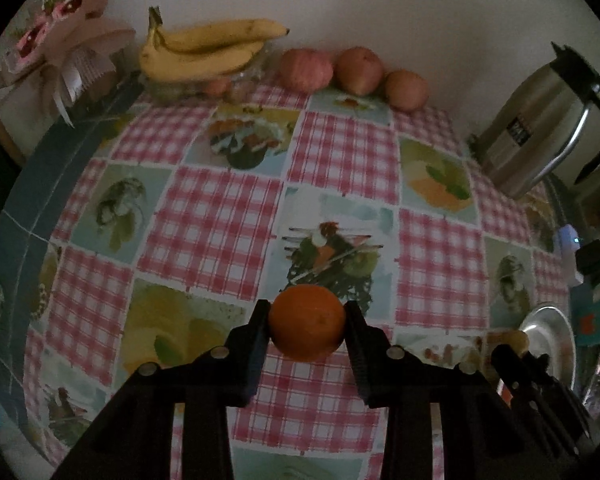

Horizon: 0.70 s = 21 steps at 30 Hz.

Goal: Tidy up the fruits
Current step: 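Carry the held tangerine and kiwi over the steel plate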

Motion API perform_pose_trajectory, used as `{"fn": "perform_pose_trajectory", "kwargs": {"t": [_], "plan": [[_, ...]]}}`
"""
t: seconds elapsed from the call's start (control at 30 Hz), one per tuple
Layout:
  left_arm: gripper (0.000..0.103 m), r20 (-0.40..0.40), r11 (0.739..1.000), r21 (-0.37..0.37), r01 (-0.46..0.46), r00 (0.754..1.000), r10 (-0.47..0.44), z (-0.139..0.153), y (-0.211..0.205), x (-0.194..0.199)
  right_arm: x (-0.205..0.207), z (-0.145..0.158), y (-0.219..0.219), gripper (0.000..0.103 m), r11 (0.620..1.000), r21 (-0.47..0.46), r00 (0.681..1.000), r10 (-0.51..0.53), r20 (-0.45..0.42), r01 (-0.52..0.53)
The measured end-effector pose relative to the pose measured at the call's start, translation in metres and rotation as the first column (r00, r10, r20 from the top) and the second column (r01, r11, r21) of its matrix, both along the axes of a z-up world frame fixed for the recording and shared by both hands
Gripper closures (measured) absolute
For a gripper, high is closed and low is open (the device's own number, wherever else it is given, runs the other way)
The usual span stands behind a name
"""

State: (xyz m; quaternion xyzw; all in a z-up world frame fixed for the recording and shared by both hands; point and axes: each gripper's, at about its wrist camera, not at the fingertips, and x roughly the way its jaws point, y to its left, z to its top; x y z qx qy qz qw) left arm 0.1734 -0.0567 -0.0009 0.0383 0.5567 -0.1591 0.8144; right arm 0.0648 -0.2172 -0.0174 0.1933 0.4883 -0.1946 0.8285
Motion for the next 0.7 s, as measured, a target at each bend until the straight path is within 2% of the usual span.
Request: {"fn": "perform_pose_trajectory", "kwargs": {"t": [0.3, 0.7], "plan": [[0.064, 0.033, 1.000, -0.029, 0.013, 0.999, -0.012, 0.024, -0.006, -0.008, -0.010, 0.020, -0.002, 0.078, 1.000, -0.015, 1.000, -0.007, 0.013, 0.008], [0.064, 0.039, 0.999, -0.019, 0.036, 0.999, -0.035, 0.025, -0.022, -0.018, -0.026, 0.020, -0.025, 0.078, 0.999, 0.000, 0.999, -0.055, 0.000, 0.055]]}}
